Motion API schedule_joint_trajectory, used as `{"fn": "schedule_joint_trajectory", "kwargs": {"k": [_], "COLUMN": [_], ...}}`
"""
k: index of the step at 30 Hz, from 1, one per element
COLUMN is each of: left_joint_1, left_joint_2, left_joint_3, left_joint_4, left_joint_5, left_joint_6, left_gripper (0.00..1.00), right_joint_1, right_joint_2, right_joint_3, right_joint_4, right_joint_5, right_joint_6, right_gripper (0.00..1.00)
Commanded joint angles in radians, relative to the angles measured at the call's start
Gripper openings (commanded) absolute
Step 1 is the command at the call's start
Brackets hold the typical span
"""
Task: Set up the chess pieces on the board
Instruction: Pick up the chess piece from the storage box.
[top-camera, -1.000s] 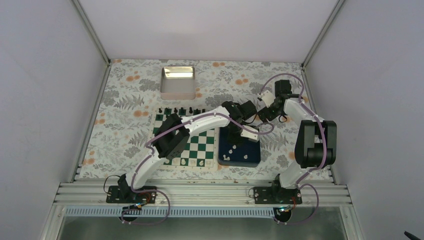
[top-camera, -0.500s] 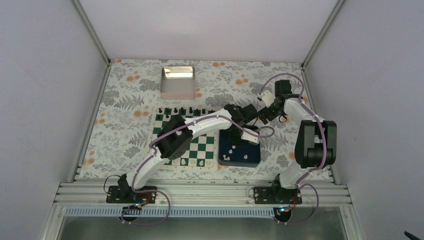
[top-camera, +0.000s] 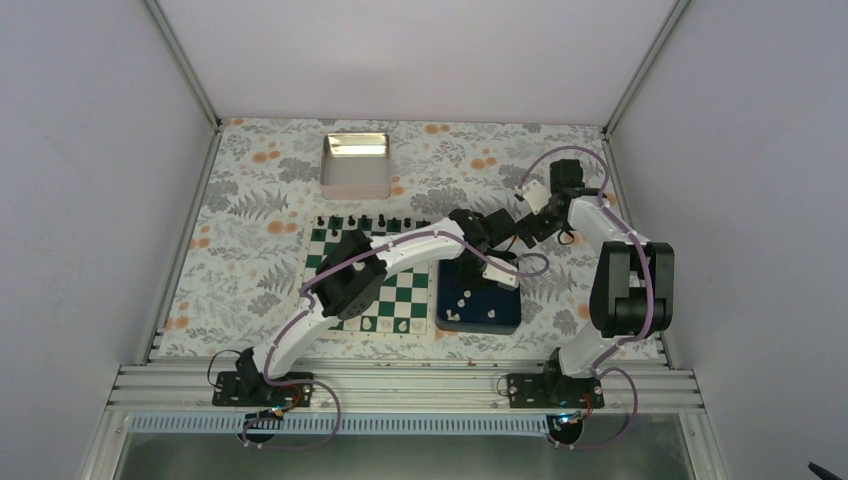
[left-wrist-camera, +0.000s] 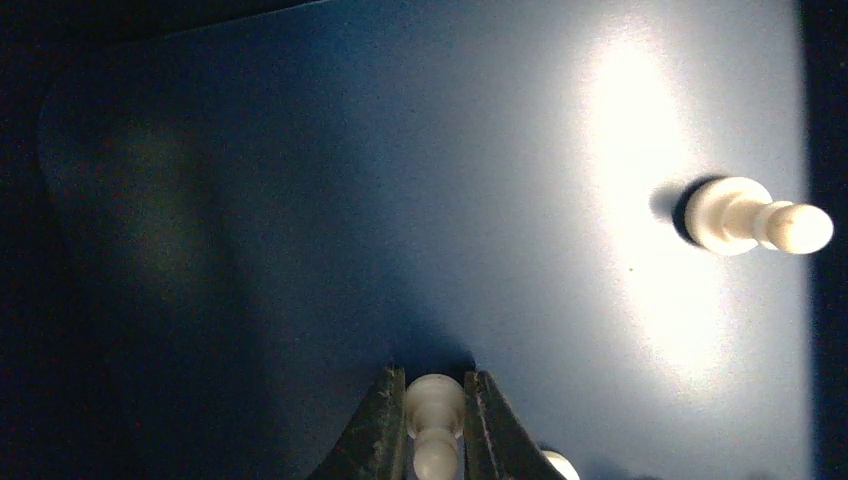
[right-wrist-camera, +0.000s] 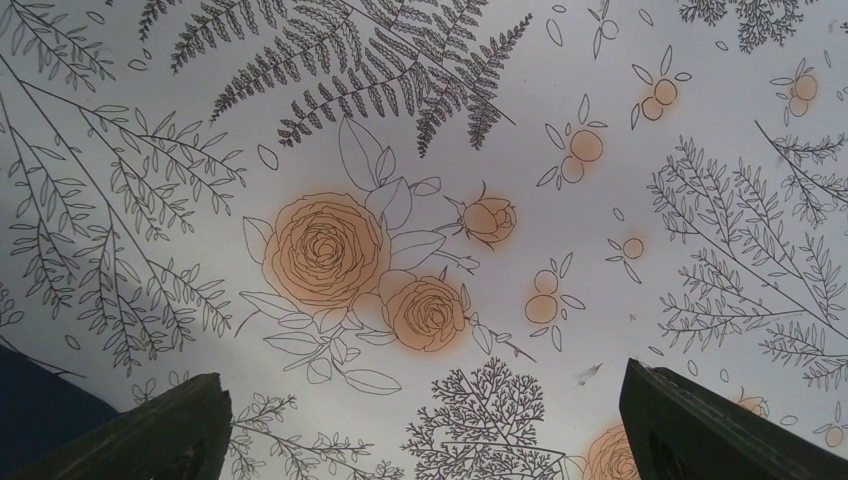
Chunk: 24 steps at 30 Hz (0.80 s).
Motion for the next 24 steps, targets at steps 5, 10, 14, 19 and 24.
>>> {"fn": "schedule_joint_trajectory", "kwargs": {"k": [5,10,14,19,24], "left_joint_1": [-0.016,-0.017,-0.007,0.063,0.210], "left_joint_2": [-0.065,-0.168,-0.316,-0.547,-0.770], "left_joint_3": [0.006,0.004,-0.109,-0.465,-0.816], "left_joint_4": [-0.018,-0.054,-0.052,0.013,0.100], "left_joint_5": [-0.035,-0.103,-0.176,-0.228,-0.225], "left_joint_6": [-0.003,-0.004,-0.011,-0.037,-0.053], "left_gripper": [0.05,0.05,0.06,0.07,0.08], "right_joint_1": [0.011,0.011,0.008,0.010,0.010], "right_joint_2": [-0.029,-0.028,-0.027,-0.021,-0.012], "right_joint_3": [0.002,0.001,-0.002,-0.002,0.002], "right_joint_4": [0.000,0.001,0.001,0.000,-0.002], "right_joint_5": [-0.015,-0.011,-0.005,0.001,0.013], "right_joint_6": [-0.011,-0.011,-0.012,-0.012,-0.008], "right_gripper": [1.00,1.00,1.00,1.00,1.00]}}
